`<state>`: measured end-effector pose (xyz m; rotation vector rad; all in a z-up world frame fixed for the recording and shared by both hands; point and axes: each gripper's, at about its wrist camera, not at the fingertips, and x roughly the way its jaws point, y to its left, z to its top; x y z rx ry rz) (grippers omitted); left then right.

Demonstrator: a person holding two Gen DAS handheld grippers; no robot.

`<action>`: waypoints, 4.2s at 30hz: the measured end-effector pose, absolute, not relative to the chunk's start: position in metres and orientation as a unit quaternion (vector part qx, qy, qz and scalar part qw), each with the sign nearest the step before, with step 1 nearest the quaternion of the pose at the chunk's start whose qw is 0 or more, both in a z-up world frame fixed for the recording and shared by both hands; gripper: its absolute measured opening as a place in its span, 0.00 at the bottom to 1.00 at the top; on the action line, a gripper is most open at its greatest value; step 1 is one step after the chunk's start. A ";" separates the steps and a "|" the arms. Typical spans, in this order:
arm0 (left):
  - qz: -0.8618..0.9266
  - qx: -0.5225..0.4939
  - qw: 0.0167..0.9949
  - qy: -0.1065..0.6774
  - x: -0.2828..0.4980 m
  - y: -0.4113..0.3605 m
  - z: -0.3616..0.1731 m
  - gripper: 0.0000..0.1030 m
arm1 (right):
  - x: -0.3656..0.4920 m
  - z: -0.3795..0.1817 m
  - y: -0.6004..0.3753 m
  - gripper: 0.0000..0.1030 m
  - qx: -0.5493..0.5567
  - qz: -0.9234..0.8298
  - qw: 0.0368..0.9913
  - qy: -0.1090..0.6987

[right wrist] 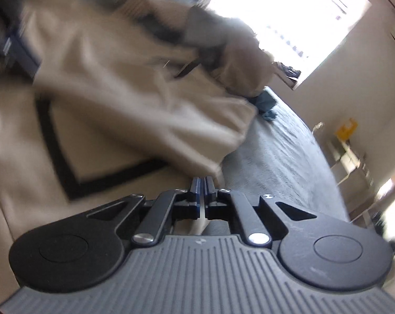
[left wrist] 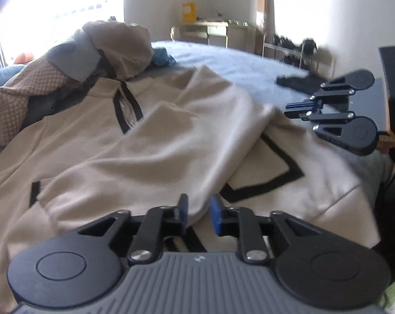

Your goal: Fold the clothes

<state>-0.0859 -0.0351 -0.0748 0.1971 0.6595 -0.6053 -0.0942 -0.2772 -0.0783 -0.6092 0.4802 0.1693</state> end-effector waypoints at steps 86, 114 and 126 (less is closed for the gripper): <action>-0.149 0.068 0.946 0.280 -0.029 -0.043 -0.118 0.70 | -0.003 -0.075 -0.341 0.19 -0.018 0.098 0.909 0.405; -0.111 0.033 0.940 0.321 -0.078 0.058 -0.103 0.79 | -0.077 -0.043 -0.223 0.24 0.003 0.171 0.935 0.312; -0.113 0.037 0.943 0.312 -0.080 0.061 -0.110 0.83 | -0.096 -0.072 -0.227 0.24 0.004 0.104 0.949 0.298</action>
